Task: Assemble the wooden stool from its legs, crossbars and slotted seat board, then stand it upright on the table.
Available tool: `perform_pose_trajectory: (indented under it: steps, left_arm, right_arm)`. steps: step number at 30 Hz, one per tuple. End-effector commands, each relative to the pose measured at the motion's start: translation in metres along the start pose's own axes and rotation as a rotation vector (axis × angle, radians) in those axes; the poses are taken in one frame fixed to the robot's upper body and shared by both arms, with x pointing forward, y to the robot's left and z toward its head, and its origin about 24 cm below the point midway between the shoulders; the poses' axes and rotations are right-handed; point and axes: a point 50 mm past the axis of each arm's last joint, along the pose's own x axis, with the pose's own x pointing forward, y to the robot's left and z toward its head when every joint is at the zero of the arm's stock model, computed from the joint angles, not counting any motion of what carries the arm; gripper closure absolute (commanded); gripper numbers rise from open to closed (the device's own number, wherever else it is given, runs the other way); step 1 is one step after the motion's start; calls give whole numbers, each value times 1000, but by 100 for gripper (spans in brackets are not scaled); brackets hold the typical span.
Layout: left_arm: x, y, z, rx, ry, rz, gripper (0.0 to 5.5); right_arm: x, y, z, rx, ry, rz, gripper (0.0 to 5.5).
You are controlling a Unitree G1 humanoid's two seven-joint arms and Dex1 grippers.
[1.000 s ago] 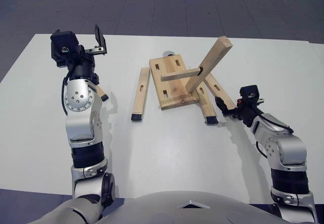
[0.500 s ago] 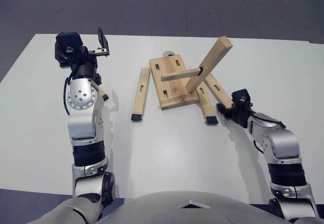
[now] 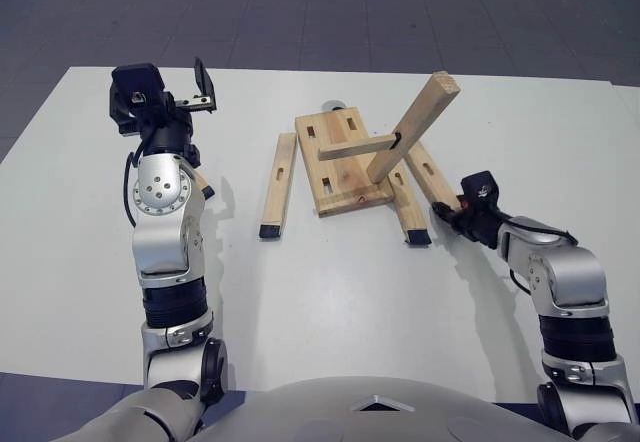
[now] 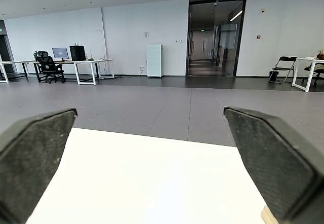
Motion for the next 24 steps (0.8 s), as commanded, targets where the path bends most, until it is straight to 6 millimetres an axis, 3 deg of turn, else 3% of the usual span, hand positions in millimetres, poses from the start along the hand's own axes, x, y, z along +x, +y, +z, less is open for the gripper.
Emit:
perform_pose_trajectory:
  steps: [1, 3, 5, 7, 10, 13, 18, 20, 24]
  left_arm:
    - [7, 34, 10, -106, -2, 90, 10]
    - [11, 53, 26, -215, -58, 77, 10]
    - [11, 54, 54, -386, -162, -75, 10]
    - [2, 35, 90, -515, -277, -337, 10]
    - [-17, -5, 139, -669, -401, -729, 10]
    - [-21, -37, 158, -761, -385, -900, 10]
    - [-11, -79, 160, -876, -230, -938, 10]
    - [-6, -88, 161, -910, -196, -924, 10]
    - [-1, -86, 167, -984, -177, -929, 10]
  right_arm:
    - [-25, -40, 84, 37, -464, -182, 344]
    - [-44, -48, 118, 24, -649, -216, 344]
    - [-62, -38, 151, -9, -835, -165, 344]
    - [-72, -21, 174, -69, -956, -80, 344]
    - [-79, 7, 191, -151, -1056, 64, 344]
    - [-81, 32, 195, -193, -1102, 215, 344]
    - [-74, 62, 182, -268, -1069, 379, 344]
    - [-71, 69, 174, -288, -1042, 413, 344]
    - [-67, 80, 159, -332, -988, 483, 344]
